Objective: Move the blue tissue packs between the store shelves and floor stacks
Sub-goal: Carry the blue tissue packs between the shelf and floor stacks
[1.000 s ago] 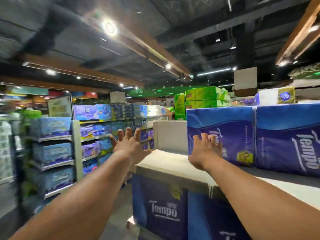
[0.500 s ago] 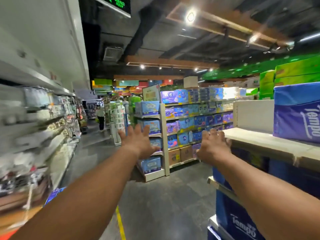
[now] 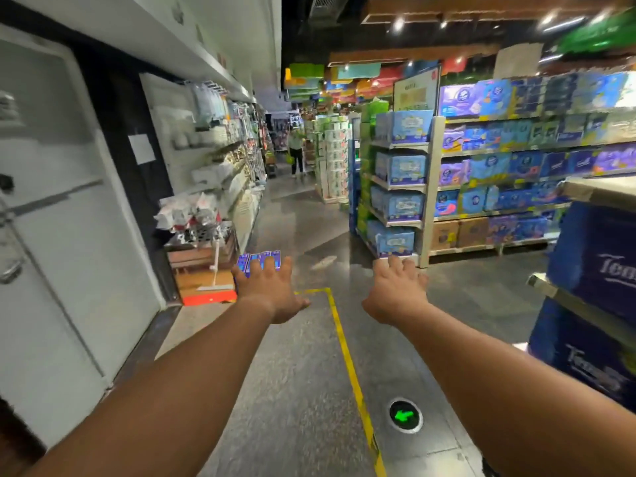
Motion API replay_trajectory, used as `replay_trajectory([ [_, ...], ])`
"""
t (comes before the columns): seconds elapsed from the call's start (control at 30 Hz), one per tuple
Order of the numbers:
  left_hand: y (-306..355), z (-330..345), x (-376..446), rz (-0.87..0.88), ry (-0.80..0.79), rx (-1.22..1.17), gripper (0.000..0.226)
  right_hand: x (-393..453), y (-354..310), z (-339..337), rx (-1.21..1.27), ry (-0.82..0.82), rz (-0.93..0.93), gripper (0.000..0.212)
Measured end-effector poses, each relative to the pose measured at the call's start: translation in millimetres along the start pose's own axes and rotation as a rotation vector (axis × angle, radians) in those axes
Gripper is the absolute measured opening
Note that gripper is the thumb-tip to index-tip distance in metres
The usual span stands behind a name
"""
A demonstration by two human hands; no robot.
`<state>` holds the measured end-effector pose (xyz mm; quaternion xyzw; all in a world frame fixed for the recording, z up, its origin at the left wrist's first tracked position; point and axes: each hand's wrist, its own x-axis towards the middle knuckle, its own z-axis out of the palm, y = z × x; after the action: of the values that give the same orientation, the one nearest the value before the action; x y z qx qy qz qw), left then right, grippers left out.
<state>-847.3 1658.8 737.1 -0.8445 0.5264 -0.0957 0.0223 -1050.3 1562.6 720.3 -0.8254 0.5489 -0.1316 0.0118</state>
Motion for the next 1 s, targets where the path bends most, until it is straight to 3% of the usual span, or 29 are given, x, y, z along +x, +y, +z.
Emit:
replay_trajectory([
  [0.1,-28.8,24.3,-22.7,-0.058,-0.072,0.034,0.103,-17.4,-31.8,31.2,0.01,-0.1,-0.088,0.073],
  [0.4,-61.1,57.4,-32.0,-0.174,-0.165,0.033,0.099,-13.7,-52.0,73.1,0.037,-0.147,-0.192,0.058],
  [1.0,53.0,111.0,96.0,-0.211,-0.218,-0.089,0.101,115.6,48.8,116.9,0.016,-0.23,-0.16,0.06],
])
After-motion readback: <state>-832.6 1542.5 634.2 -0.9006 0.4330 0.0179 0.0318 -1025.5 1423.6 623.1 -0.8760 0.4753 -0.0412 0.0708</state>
